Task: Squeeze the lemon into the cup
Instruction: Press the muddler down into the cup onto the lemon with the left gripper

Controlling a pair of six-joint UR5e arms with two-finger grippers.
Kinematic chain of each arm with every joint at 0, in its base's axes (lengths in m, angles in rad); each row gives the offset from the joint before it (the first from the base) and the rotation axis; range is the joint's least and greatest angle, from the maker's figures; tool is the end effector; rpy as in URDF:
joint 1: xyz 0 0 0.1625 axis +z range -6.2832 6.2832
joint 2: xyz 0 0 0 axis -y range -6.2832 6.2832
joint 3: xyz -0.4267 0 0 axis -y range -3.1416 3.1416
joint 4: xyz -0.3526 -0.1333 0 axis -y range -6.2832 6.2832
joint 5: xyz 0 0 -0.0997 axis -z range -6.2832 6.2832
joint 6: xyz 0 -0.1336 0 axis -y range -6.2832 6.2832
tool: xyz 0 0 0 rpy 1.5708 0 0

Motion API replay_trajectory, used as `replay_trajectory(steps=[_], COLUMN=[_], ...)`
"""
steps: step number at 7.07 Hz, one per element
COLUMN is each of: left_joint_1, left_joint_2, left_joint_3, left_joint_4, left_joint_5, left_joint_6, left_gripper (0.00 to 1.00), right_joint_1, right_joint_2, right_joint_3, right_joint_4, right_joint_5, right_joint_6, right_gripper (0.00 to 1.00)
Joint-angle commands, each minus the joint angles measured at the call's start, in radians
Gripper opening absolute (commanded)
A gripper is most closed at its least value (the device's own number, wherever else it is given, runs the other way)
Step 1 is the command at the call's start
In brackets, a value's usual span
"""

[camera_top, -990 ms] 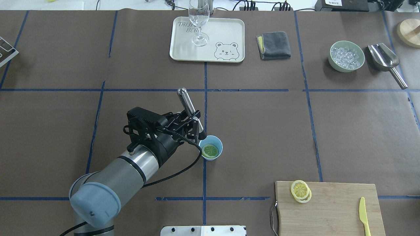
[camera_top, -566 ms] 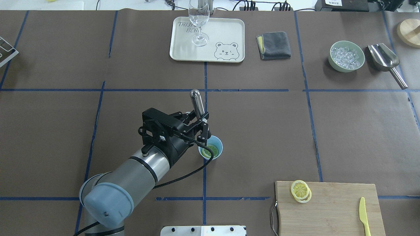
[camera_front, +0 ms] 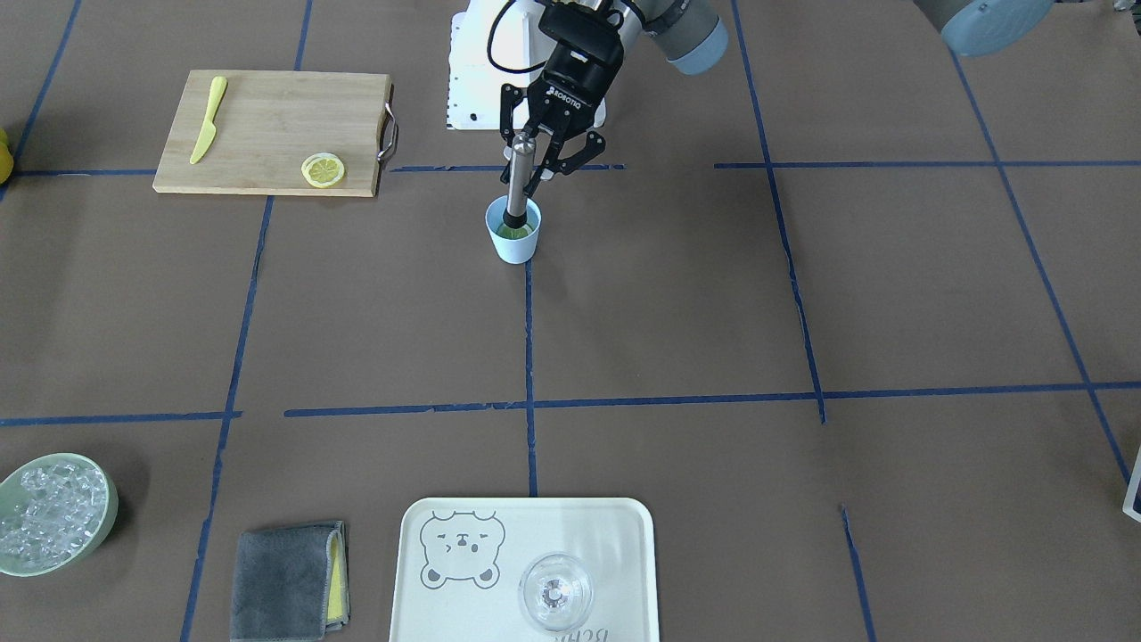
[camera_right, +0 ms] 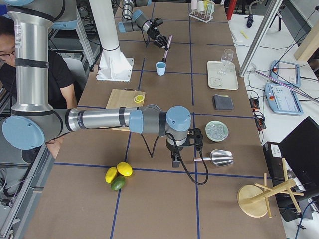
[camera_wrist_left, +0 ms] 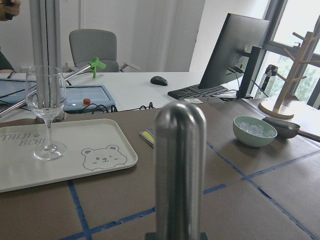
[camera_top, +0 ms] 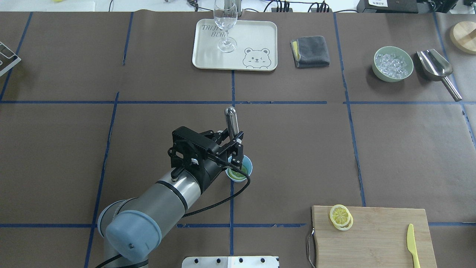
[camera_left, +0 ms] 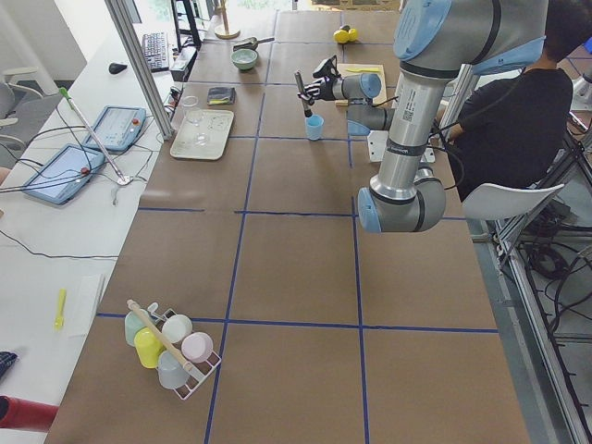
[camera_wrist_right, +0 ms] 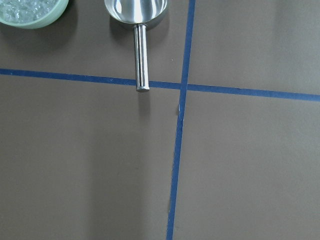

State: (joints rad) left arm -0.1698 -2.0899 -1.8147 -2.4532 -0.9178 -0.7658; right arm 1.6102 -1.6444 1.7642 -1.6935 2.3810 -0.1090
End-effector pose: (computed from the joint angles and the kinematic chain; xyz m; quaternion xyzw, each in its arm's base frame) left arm 0.5206 -0.3068 0.1820 0.5179 0.5112 -0.0221 0.6855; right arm 0.0530 -0.4164 0.6383 0.0279 -0.3931 -0.0314 0.9185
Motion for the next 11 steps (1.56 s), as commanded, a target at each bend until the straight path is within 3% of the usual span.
replay_trajectory(steps=[1, 7, 11], left_joint_1=[0.019, 0.024, 0.046], left_joint_2=[-0.002, -0.002, -0.021], left_joint_3=[0.023, 0.058, 0.138], left_joint_4=[-0.003, -0.013, -0.016], left_joint_5=[-0.001, -0.004, -0.006], left_joint_6=[-0.001, -0.007, -0.018], left_gripper=[0.0, 0.0, 0.0], right_joint_1=[0.007, 0.017, 0.02], right_joint_2=[-0.002, 0.003, 0.003], right_joint_3=[0.001, 0.004, 0.004], right_joint_4=[0.0, 0.0, 0.0], right_joint_5=[0.001, 0.0, 0.001], right_joint_6=[-0.001, -0.001, -0.001], right_gripper=[1.0, 1.0, 1.0])
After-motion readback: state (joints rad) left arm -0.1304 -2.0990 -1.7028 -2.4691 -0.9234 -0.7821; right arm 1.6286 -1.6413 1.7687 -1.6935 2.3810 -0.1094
